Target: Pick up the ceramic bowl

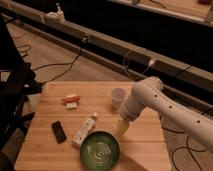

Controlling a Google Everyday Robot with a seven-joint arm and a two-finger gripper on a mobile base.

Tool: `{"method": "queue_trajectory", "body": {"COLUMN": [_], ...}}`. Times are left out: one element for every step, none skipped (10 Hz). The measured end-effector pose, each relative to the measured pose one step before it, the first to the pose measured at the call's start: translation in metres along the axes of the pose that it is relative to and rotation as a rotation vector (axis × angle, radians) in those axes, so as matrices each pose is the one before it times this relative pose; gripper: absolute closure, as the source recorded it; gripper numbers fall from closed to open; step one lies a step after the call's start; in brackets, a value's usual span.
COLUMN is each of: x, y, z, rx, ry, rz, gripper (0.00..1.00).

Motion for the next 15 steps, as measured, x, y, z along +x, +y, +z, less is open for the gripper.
{"method": "queue_trajectory", "body": {"x": [-0.00547, -0.00387, -0.00183, -0.00063, 0.00045, 0.00187, 0.00283, 0.00172, 0.00421, 0.00408, 0.00096, 0.00042, 0.00228, 0.00096, 0.00038], "y": [0.00443, 0.00210, 0.00261, 0.00614, 0.00535, 0.00676, 0.00804, 0.00399, 0.00287, 0.00059, -0.00144, -0.00308, -0.00249, -0.00377, -0.00218], "z": [0.01165, 0.01042, 0.01286, 0.01482, 0.01065, 0.01338, 0.01733, 0.01018, 0.01233, 0.01236, 0.00647, 0.00444, 0.00277, -0.00066, -0.00085], "rx": [-0.01194, 0.00205, 0.00364, -0.00603, -0.00815, -0.01200, -0.02037, -0.01279, -0.01380, -0.01222, -0.00556, -0.00161, -0.00222, 0.00276, 0.00241], "ry": [-0.03478, -0.02876, -0.01796, -0.01464, -0.00677, -0.00061, 0.00480, 0.00317, 0.00381, 0.00316, 0.00121, -0.00080, 0.00153, -0.00187, -0.00114], "rz": [0.01468, 0.01114, 0.00121, -0.00065, 0.00045, -0.00062, 0.00102, 0.00246, 0.01137, 0.01442, 0.00810, 0.01110, 0.01337, 0.01558, 0.00813], "gripper": [0.20, 0.20, 0.20, 0.20, 0.20, 0.20, 0.20, 0.20, 0.20, 0.20, 0.22, 0.28, 0.38, 0.51, 0.59]}}
